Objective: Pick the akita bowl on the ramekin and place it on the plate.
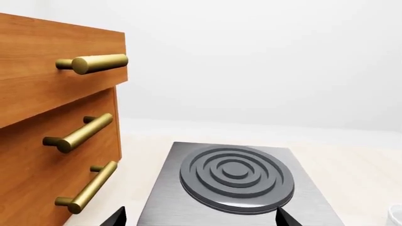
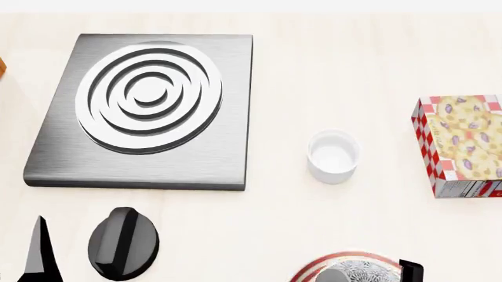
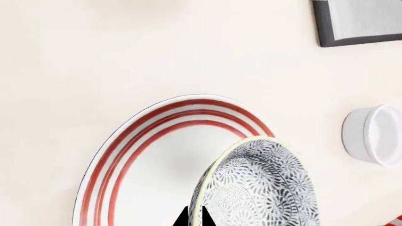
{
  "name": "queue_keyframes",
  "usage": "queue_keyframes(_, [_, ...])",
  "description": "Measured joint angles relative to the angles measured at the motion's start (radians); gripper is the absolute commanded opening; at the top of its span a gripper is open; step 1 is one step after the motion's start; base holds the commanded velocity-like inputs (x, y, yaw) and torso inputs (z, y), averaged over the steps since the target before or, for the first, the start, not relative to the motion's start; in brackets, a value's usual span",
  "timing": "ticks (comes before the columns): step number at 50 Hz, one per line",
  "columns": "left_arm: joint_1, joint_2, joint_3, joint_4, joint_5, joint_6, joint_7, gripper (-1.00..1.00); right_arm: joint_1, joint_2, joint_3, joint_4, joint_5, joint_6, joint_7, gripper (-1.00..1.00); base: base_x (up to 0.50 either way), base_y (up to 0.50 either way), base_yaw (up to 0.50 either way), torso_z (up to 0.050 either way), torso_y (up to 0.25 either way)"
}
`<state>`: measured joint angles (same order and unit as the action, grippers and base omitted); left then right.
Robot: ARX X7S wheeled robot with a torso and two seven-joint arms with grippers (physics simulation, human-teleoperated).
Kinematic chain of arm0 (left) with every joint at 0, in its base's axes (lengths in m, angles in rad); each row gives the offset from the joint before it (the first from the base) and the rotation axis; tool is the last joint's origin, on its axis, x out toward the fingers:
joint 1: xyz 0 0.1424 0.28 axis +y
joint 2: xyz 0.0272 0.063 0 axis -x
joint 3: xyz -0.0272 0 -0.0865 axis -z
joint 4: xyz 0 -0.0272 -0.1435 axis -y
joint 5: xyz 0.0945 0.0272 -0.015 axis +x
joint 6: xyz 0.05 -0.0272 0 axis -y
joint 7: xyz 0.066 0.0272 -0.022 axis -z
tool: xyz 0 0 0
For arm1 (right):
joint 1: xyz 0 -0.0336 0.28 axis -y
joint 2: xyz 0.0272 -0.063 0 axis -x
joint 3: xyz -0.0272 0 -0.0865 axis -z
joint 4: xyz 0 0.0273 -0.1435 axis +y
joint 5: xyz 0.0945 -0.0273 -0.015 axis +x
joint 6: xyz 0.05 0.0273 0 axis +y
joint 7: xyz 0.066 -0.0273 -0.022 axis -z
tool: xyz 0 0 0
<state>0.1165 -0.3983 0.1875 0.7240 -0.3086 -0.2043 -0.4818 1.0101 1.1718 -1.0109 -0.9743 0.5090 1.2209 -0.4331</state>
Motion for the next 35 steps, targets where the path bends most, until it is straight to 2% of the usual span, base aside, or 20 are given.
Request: queue_keyframes(35, [0.0, -0.009, 0.007, 0.004, -0.001, 0.002, -0.01, 1.0, -0.132, 0.052, -0.02, 0.043, 0.003, -0.11, 0.115, -1.0, 0.0, 0.0, 0.0, 0.0, 0.0])
